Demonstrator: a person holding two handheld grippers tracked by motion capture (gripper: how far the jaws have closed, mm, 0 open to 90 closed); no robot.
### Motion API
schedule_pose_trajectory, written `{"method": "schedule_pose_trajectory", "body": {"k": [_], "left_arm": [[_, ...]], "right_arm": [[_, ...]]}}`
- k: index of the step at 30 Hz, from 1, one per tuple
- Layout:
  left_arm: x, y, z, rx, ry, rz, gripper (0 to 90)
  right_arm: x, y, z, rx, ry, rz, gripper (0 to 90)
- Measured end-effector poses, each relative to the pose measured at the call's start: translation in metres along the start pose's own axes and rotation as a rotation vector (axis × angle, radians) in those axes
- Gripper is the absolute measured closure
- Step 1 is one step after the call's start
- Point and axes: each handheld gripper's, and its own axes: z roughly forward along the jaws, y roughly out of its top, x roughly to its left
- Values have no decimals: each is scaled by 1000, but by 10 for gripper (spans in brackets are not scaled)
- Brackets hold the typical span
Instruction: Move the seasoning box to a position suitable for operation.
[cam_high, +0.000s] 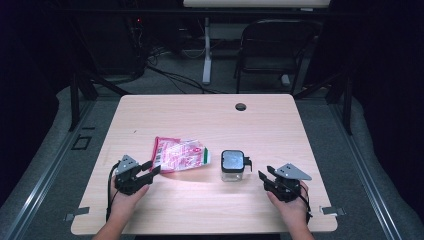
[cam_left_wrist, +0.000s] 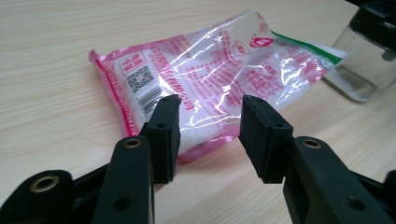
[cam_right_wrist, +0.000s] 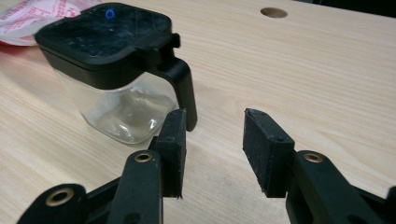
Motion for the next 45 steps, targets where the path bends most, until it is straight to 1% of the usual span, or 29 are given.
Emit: {"method": "schedule_pose_trajectory", "body": {"k": [1,3,4,5,6,8,11,13,16,17,19,20,22,23,24,25,26,28,29,30,31,32,33,36,38,39,41,43,45], "left_arm": [[0,0,0,0,0,0,584],[-3,0,2,-7,-17,21,591],[-3,0,2,-7,-17,21,592],[-5,0,2,-4,-23,23,592],[-6,1,1,5,-27,29,598],[-8,1,1,-6,-27,34,599],[-11,1,3,-1,-33,37,597],[-11,1,4,5,-30,43,584],[-12,0,4,-5,-23,34,564],[-12,0,4,-2,-22,34,560],[-13,1,3,-13,-22,38,560],[-13,0,3,-23,-18,40,554],[-14,0,3,-21,-8,40,549],[-14,1,2,-14,-2,41,543],[-15,0,2,-25,6,38,539],[-16,0,1,-26,2,35,539],[-16,0,1,-19,-5,39,540],[-17,-1,0,-19,-12,47,546],[-18,-1,-1,-13,-14,55,554],[-19,-1,-1,-22,-14,56,558],[-20,-2,-2,-22,-9,64,561],[-20,-2,-2,-22,-9,64,564],[-20,-2,-3,-19,-12,68,568],[-21,-3,-6,-30,-9,65,569],[-21,-3,-8,-37,-6,68,569],[-21,-3,-10,-33,-2,68,569],[-20,-4,-11,-43,4,70,569],[-20,-4,-12,-33,9,71,569],[-20,-5,-13,-41,18,75,569]], "right_arm": [[0,0,0,0,0,0,596],[0,0,-1,-6,4,2,602],[0,0,-1,-6,4,2,602],[2,0,-1,-12,-10,-3,601],[4,0,-2,-13,-4,-17,600],[6,1,-2,-38,1,-10,588],[8,2,-2,-42,-2,-2,574],[11,2,1,-48,-1,-10,582],[15,2,4,-27,17,-24,599],[18,2,6,-12,14,-38,599],[19,2,6,-12,16,-45,599],[20,3,6,-23,13,-48,599],[21,3,8,-19,16,-45,599],[21,3,10,-7,19,-36,599],[21,3,12,7,19,-43,599],[21,3,14,15,18,-44,599],[22,4,16,22,16,-50,599],[22,4,21,23,22,-52,599],[23,4,25,32,20,-63,598],[24,4,29,44,19,-83,599],[25,4,37,68,9,-102,599],[25,4,37,68,9,-102,599],[25,3,43,79,4,-103,602],[25,5,48,84,-6,-101,615],[25,7,53,75,-14,-93,624],[26,9,58,78,-28,-98,657],[27,10,60,79,-25,-97,659],[27,11,63,78,-10,-87,673],[28,12,66,83,-12,-91,706]]}}
